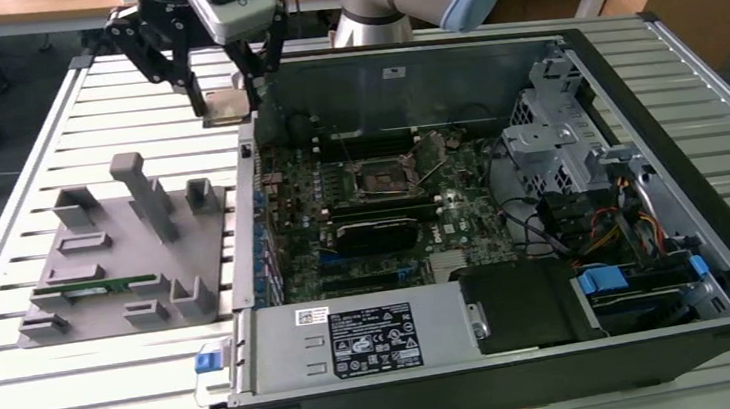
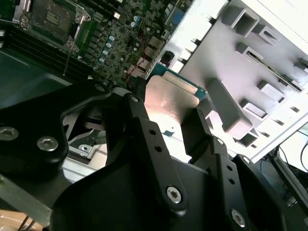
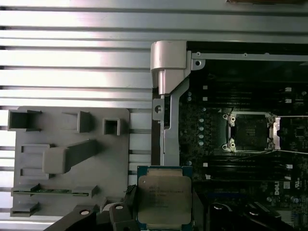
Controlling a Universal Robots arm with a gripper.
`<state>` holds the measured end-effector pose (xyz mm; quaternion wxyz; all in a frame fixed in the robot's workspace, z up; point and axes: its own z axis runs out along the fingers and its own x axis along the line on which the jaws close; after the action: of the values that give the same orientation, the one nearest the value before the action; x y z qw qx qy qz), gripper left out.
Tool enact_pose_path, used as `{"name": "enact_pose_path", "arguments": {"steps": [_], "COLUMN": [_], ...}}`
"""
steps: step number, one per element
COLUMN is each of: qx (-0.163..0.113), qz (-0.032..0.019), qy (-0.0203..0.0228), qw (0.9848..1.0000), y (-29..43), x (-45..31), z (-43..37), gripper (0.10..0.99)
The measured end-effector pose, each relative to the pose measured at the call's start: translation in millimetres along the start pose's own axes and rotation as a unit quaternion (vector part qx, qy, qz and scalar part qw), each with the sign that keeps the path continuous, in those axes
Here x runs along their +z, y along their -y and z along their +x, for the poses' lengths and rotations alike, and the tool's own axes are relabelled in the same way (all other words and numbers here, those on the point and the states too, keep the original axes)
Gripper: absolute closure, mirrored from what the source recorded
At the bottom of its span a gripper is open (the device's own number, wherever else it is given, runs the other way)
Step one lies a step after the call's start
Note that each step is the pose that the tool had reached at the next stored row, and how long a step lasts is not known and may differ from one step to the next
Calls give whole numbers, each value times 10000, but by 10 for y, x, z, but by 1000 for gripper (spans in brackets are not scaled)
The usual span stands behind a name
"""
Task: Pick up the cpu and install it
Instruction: 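Pick up the cpu and move it towards the insertion slot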
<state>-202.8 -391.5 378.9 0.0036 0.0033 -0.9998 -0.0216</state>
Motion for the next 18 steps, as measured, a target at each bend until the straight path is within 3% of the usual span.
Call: {"name": "enact_pose_path", "arguments": {"steps": [18], "qx": [0], "qz": [0], "qy": [0], "qw": [10000], "y": [-102], "x": [14], "z": [-279], "gripper": [545]}}
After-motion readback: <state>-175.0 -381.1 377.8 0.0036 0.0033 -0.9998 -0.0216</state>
